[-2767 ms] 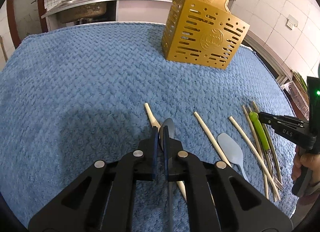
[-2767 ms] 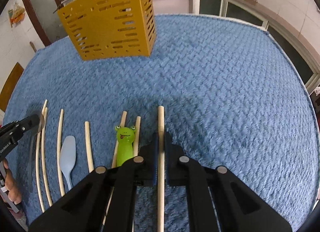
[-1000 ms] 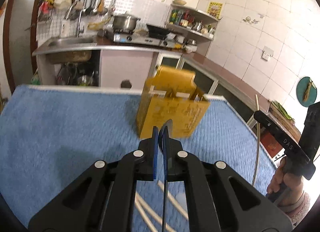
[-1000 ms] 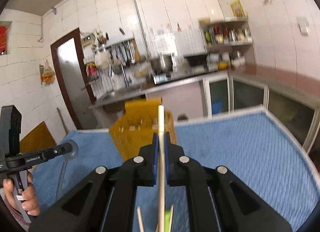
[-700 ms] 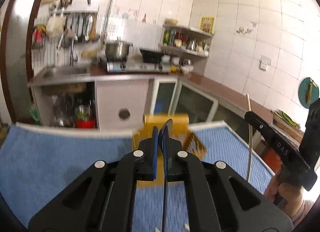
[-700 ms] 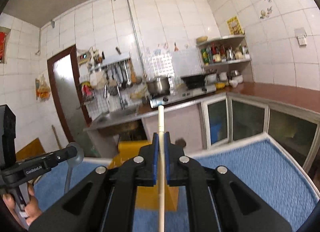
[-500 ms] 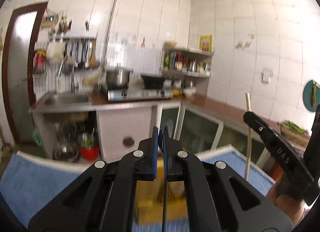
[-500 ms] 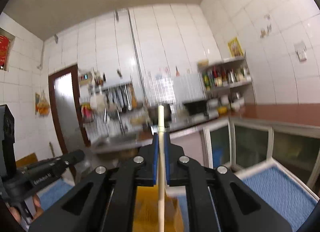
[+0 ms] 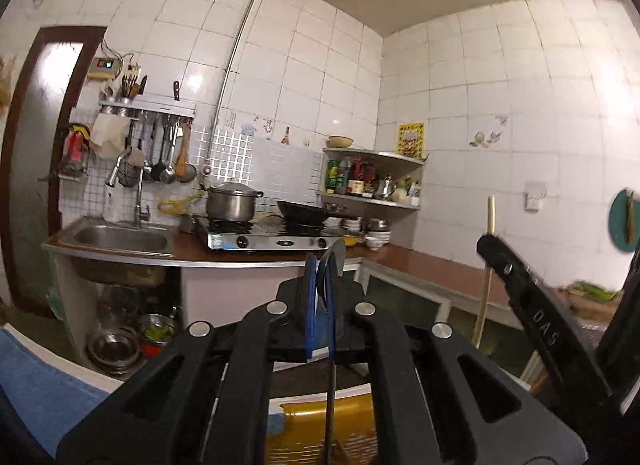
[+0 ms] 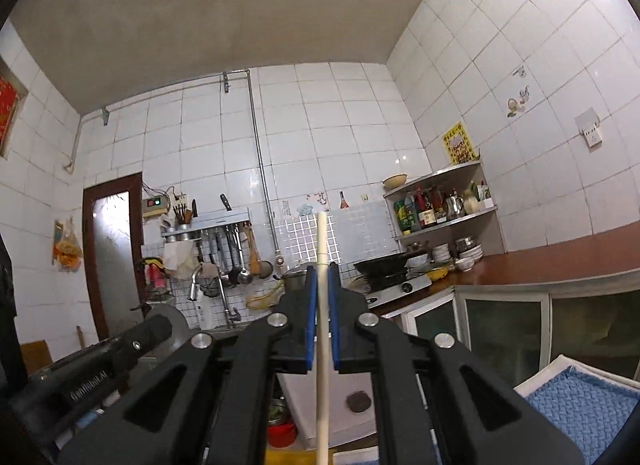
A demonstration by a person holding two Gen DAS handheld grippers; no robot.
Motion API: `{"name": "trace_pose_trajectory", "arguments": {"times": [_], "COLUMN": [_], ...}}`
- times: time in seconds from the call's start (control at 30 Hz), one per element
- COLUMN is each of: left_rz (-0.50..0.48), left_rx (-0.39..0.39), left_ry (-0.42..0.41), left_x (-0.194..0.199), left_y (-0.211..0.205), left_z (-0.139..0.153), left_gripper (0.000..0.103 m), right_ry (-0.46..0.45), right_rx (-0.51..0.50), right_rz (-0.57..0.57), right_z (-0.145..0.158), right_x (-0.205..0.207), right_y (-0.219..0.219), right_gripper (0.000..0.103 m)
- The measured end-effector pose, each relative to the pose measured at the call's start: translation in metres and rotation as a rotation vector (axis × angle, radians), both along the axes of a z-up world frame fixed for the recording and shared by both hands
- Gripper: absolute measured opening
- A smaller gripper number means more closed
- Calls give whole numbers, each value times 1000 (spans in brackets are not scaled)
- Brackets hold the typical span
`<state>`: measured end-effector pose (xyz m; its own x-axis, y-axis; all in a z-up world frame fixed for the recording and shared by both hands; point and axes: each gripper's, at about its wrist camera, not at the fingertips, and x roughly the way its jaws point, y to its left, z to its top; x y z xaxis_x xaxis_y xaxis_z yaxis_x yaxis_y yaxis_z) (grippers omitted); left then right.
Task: Organize utensils
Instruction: 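Lower spoon and chopstick into the holder and open both tools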
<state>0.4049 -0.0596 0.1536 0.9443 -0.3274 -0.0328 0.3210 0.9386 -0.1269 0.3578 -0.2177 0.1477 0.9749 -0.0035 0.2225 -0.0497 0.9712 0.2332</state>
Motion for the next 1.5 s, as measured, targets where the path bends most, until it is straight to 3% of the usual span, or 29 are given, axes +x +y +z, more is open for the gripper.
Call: {"name": "trace_pose_trajectory", "arguments": {"times": [0.57, 1.07, 1.13, 1.2, 1.4, 1.47, 1.5], "left_rz": [32, 46, 42, 51, 58, 78, 90], "left_rx": [33, 119, 122, 119, 141, 153, 158], "left_ry": [97, 229, 261, 281, 333, 349, 359], "left_x": [16, 0, -3, -7, -28, -38, -44], "left_y": [6, 11, 13, 16, 25, 31, 34], "left_z": [-58, -85, -87, -88, -86, -84, -83], "left_gripper": [3, 4, 13, 33, 58, 68, 72], "right_ry": [77, 243, 278, 318, 424, 445, 451], "right_rx": [-89, -117, -117, -113, -117, -104, -100], "right_rz": [-1, 39, 45, 61, 94, 105, 108], "right_z": [-22, -67, -70, -72, -77, -74, -73], "right_x": [14, 8, 8, 9, 4, -4, -7], "right_y": [9, 1, -1, -2, -5, -9, -10], "right_gripper": [6, 6, 6, 6, 7, 20, 44]}}
